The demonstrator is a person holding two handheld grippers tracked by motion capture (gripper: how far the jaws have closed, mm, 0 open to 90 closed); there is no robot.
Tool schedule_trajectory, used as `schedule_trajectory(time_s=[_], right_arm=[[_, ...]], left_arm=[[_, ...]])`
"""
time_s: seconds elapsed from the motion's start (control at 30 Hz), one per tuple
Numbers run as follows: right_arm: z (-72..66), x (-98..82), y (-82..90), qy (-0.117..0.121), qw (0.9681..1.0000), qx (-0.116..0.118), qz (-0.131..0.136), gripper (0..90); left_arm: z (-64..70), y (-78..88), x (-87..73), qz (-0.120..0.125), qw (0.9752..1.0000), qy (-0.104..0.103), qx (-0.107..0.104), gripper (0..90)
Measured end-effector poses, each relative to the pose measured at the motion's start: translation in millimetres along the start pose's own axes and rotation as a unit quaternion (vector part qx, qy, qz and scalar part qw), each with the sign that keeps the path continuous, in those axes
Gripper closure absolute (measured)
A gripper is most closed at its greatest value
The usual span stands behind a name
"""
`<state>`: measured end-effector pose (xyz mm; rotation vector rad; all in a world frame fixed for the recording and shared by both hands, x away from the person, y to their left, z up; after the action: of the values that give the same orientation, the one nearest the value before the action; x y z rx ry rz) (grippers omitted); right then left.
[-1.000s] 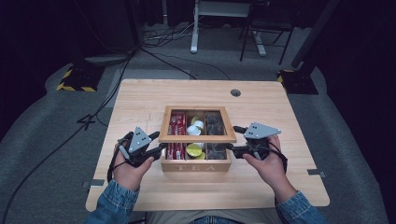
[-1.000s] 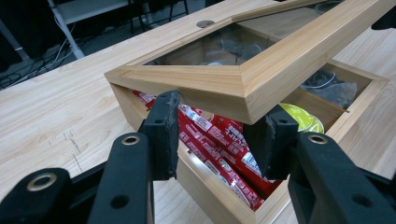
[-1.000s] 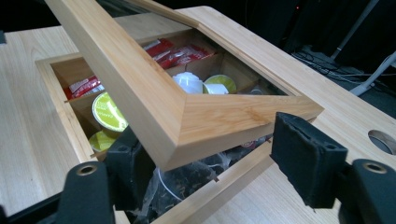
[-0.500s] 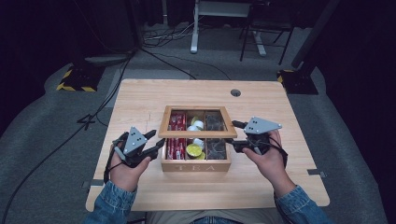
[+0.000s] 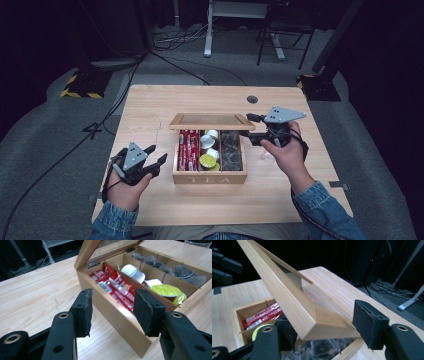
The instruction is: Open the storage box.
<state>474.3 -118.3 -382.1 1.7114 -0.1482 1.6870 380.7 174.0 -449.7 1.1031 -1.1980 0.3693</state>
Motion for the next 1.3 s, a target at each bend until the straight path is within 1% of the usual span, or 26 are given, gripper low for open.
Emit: schedule_trajectory(time_s=[0.07, 0.1, 0.13, 0.33, 0.37, 0.43, 0.5, 0.57, 0.6, 0.67, 0.7, 0.73, 0.77, 0.83, 1.0, 1.03, 1.1, 1.13, 1.2, 1.23, 1.3], right_arm=[[2.9, 4.0, -2.8, -0.002, 1.0, 0.004, 0.003, 41.6], [6.5, 8.0, -5.4, -0.007, 0.9999, 0.008, 0.008, 43.1], [8.2, 10.2, -6.4, -0.01, 0.9999, 0.01, 0.01, 43.6], [15.9, 20.4, -10.4, -0.008, 0.9998, 0.005, 0.016, 46.9], [19.4, 24.1, -11.9, -0.008, 0.9998, 0.002, 0.019, 47.5], [20.4, 25.6, -12.5, -0.01, 0.9998, 0.003, 0.019, 47.6], [25.2, 31.7, -15.2, -0.025, 0.9995, 0.007, 0.018, 47.7], [27.1, 34.0, -16.1, -0.028, 0.9994, 0.007, 0.019, 47.7], [31.7, 39.3, -18.1, -0.032, 0.9992, 0.004, 0.023, 47.8], [34.0, 42.0, -19.2, -0.035, 0.999, 0.003, 0.025, 48.1], [38.6, 47.2, -21.7, -0.039, 0.9988, -0.002, 0.028, 48.1], [38.6, 47.2, -21.7, -0.039, 0.9988, -0.002, 0.028, 48.1], [43.2, 51.8, -24.0, -0.038, 0.9989, -0.009, 0.027, 48.0], [47.3, 55.7, -26.1, -0.037, 0.9989, -0.015, 0.025, 47.8], [56.9, 62.8, -31.5, -0.042, 0.9985, -0.028, 0.022, 47.0], [56.9, 62.8, -31.5, -0.042, 0.9985, -0.028, 0.022, 47.0], [64.3, 66.6, -36.2, -0.05, 0.9978, -0.036, 0.027, 46.2], [64.3, 66.6, -36.2, -0.05, 0.9978, -0.036, 0.027, 46.2], [71.0, 69.8, -41.1, -0.056, 0.9971, -0.044, 0.029, 45.0], [71.0, 69.8, -41.1, -0.056, 0.9971, -0.044, 0.029, 45.0], [77.1, 72.8, -46.1, -0.061, 0.9965, -0.051, 0.028, 44.0]], left_arm=[[-2.2, 1.9, -3.1, -0.003, 1.0, 0.0, 0.004, 50.4], [-3.5, 2.9, -6.1, -0.005, 1.0, 0.005, 0.005, 50.5], [-4.6, 3.3, -7.3, -0.007, 0.9999, 0.006, 0.007, 50.5], [-8.3, 3.1, -11.1, -0.01, 0.9998, 0.012, 0.009, 50.5], [-9.7, 2.3, -11.9, -0.011, 0.9998, 0.011, 0.01, 50.5], [-10.8, 1.6, -12.5, -0.012, 0.9998, 0.011, 0.01, 49.8], [-12.5, -1.0, -13.6, -0.015, 0.9998, 0.012, 0.011, 48.5], [-13.3, -1.7, -13.7, -0.014, 0.9998, 0.012, 0.012, 47.0], [-14.5, -2.8, -13.9, -0.014, 0.9997, 0.013, 0.013, 46.4], [-16.2, -4.3, -13.9, -0.013, 0.9997, 0.015, 0.014, 45.9], [-18.0, -6.0, -13.5, -0.011, 0.9997, 0.016, 0.014, 45.7], [-18.0, -6.0, -13.5, -0.011, 0.9997, 0.016, 0.014, 45.4], [-20.0, -7.7, -13.9, -0.012, 0.9997, 0.017, 0.015, 45.1], [-22.3, -10.1, -14.8, -0.012, 0.9996, 0.019, 0.016, 44.4], [-26.5, -15.8, -17.8, -0.019, 0.9994, 0.022, 0.017, 42.3], [-27.4, -17.6, -18.7, -0.021, 0.9994, 0.022, 0.017, 42.3], [-28.7, -21.1, -19.8, -0.024, 0.9993, 0.023, 0.015, 42.1], [-28.7, -21.1, -19.8, -0.024, 0.9993, 0.023, 0.015, 42.1], [-29.8, -23.5, -20.0, -0.025, 0.9993, 0.025, 0.015, 42.1], [-30.1, -24.6, -20.4, -0.026, 0.9992, 0.027, 0.015, 42.1], [-31.5, -27.0, -20.9, -0.029, 0.9992, 0.024, 0.016, 41.5]])
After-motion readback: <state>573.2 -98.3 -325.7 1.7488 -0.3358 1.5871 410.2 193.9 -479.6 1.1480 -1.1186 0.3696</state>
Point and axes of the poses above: each handheld gripper's, and its own axes: y roughly backward along the jaws, x roughly out of its top, z roughly to its right, the point moved 9 cm from there along -y, roughly forward along the jaws, and after that the axes turned 1 degree about -z, right-handed, at the moved point
